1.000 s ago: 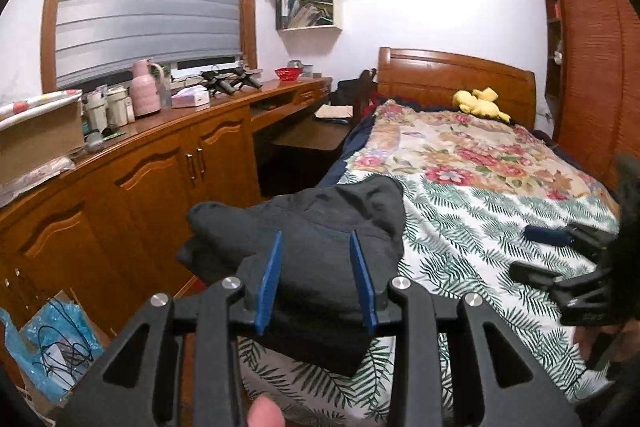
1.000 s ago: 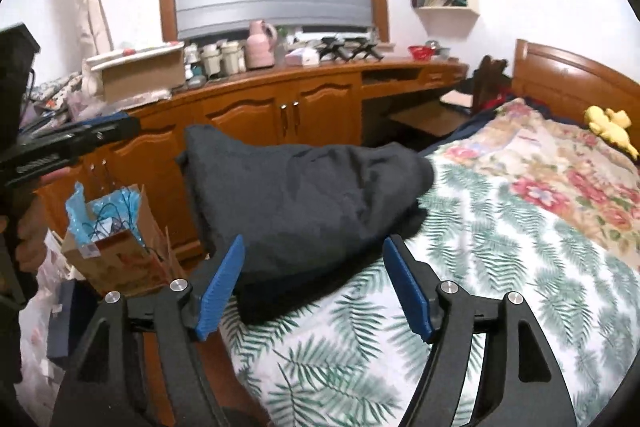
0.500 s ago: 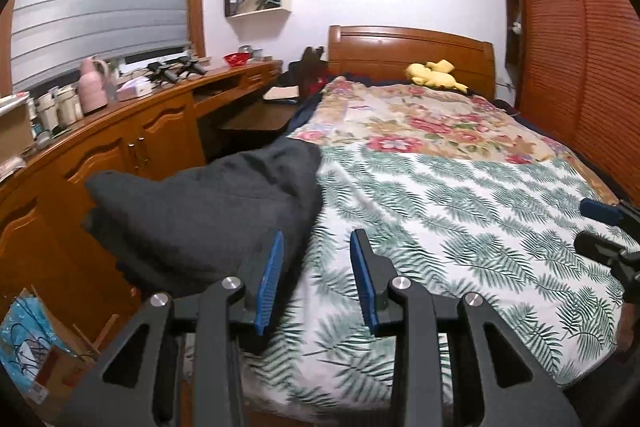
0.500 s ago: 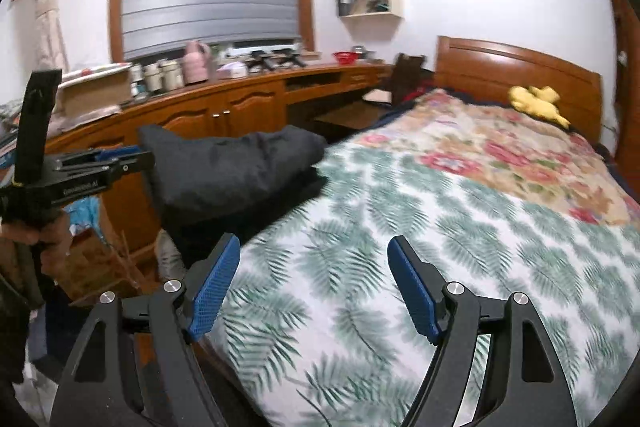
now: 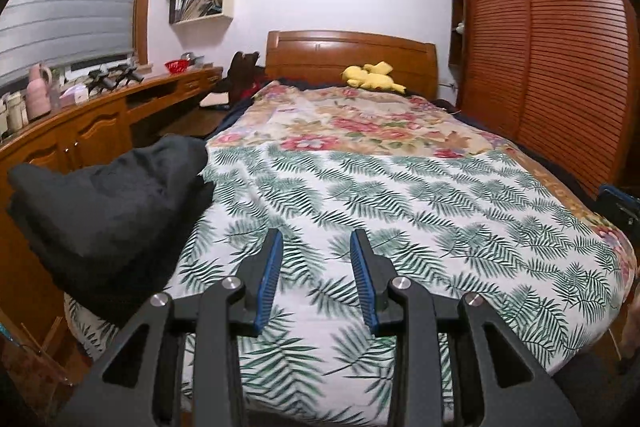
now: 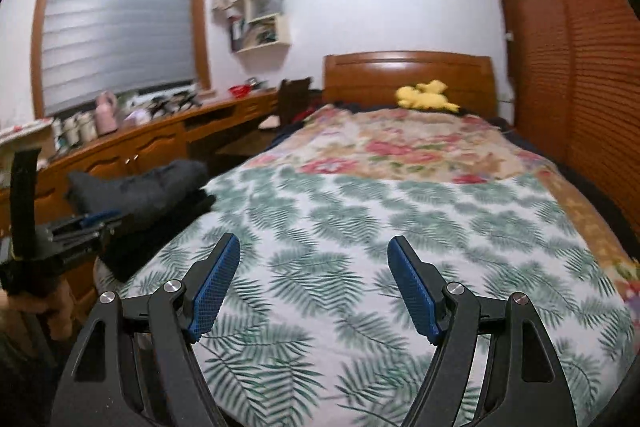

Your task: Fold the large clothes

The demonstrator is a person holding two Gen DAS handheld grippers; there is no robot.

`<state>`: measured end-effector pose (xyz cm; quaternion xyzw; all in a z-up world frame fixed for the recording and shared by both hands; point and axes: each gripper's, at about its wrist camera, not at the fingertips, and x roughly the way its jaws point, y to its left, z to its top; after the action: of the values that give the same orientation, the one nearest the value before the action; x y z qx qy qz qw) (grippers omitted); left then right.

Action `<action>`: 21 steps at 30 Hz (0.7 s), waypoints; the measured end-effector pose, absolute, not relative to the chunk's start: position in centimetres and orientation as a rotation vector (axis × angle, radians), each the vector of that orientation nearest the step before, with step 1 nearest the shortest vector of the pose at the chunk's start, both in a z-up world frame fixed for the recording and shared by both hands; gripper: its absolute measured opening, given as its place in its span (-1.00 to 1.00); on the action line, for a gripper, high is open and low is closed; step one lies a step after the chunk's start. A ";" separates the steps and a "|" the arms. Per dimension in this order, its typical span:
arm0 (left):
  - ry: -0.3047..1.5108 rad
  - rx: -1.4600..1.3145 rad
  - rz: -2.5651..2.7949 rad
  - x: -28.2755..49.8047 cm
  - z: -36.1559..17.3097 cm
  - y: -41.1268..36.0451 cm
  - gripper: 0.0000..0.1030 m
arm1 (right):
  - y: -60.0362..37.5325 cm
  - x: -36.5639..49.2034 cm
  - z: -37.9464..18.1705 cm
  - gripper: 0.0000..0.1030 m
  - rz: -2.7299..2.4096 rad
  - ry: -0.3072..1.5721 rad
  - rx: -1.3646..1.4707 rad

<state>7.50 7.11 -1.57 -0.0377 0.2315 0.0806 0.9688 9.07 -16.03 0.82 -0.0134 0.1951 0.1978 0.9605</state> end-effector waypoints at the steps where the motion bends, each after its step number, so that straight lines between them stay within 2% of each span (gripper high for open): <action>1: 0.458 -0.067 0.160 7.4 -1.4 6.4 -0.35 | -16.7 8.7 0.8 0.52 0.384 0.391 -0.026; 11: 0.442 -0.010 0.098 6.7 -1.0 2.0 -0.35 | -20.3 6.4 0.5 0.52 0.285 0.358 -0.004; 21: 0.439 0.001 0.083 6.8 -0.8 1.0 -0.35 | -20.6 6.4 0.6 0.52 0.278 0.346 0.003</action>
<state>6.76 0.97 -0.79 0.0007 0.2176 0.0411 0.9752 6.43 -20.55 0.60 0.0015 0.1715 0.1379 0.9755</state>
